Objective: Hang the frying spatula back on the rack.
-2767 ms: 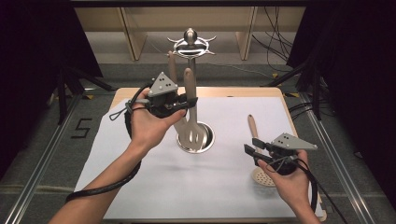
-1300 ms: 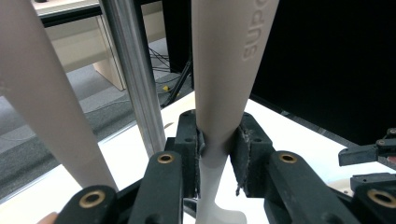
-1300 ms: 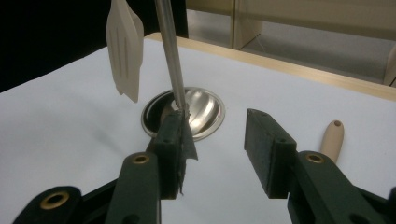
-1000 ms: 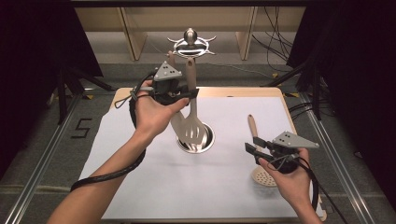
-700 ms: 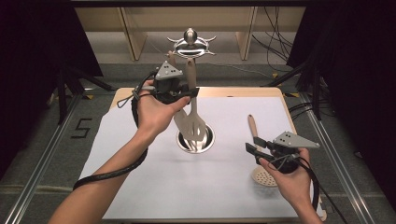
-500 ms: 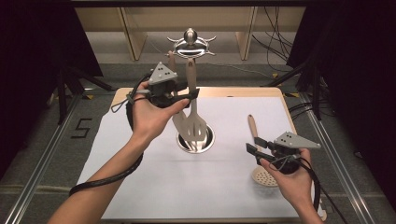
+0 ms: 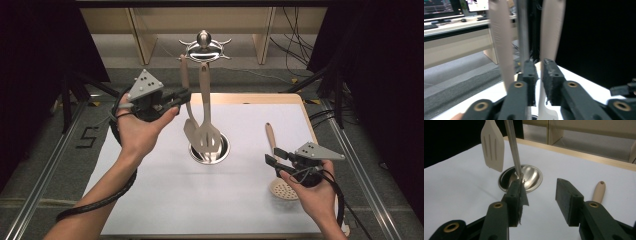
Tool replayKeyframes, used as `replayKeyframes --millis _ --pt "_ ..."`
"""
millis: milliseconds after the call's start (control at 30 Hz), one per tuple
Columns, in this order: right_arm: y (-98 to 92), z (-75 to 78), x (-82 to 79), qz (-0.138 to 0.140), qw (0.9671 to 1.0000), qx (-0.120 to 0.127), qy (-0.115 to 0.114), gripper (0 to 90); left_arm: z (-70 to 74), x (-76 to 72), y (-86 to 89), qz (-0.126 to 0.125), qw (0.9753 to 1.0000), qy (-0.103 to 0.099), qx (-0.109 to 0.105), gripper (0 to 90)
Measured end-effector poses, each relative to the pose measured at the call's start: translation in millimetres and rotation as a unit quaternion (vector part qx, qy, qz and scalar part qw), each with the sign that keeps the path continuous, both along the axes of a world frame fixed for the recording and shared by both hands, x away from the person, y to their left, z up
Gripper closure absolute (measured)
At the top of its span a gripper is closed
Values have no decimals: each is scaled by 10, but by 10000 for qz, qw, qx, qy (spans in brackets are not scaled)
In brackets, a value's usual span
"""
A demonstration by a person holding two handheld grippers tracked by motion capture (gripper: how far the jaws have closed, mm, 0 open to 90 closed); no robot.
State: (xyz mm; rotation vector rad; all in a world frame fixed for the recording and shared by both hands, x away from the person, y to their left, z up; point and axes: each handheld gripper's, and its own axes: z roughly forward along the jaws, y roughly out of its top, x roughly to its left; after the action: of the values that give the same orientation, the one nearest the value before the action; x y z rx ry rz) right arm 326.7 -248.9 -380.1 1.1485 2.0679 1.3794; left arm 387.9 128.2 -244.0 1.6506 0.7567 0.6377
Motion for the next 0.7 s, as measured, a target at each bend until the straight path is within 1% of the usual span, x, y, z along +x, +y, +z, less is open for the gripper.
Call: replayKeyframes --millis 67,133,167,200,267,300,333,367,400,433,467,533,567,633,667,700 --pt "3 -7 11 36 10000 45 -61 580 44 17 28 99 9999 -73 -92 889" --pt "0 -4 16 39 10000 29 -86 580 93 30 36 46 9997 -157 -177 891" --pt "-11 -3 32 84 9998 -51 -169 580 126 34 31 62 9996 -213 -181 891" --pt "-10 -5 35 82 9998 -63 -176 580 150 43 23 61 9994 -269 -202 891" --pt "0 -6 34 68 9998 -51 -153 580 197 61 12 68 9991 -341 -236 891" --pt "-4 -2 30 96 9998 -105 -118 580 214 69 7 79 9990 -361 -256 891" --pt "4 -6 29 93 9999 -71 -127 580 239 85 2 99 9988 -393 -260 891" --pt "17 -6 13 59 10000 7 -18 580 256 99 -7 117 9986 -418 -290 890" --pt "7 -9 21 86 9999 -66 -83 580 271 111 -13 125 9985 -434 -306 891" --pt "13 -18 11 36 10000 -65 -33 580 284 120 -20 136 9984 -444 -332 891" --pt "20 -27 11 4 10000 1 -59 580 292 125 -26 149 9982 -456 -358 890" --pt "10 -31 17 36 10000 -6 -43 580 318 137 -36 175 9979 -520 -330 890" --pt "-5 -31 32 87 9999 -73 -120 580 328 142 -41 190 9977 -552 -351 890" --pt "-16 -23 28 83 9999 -115 -78 580 346 153 -43 221 9974 -567 -387 891" --pt "-16 -19 24 68 9999 -84 -45 580 349 157 -44 221 9974 -560 -400 891" --pt "-24 -18 25 63 9999 -136 -62 580 351 159 -46 225 9973 -562 -410 891"
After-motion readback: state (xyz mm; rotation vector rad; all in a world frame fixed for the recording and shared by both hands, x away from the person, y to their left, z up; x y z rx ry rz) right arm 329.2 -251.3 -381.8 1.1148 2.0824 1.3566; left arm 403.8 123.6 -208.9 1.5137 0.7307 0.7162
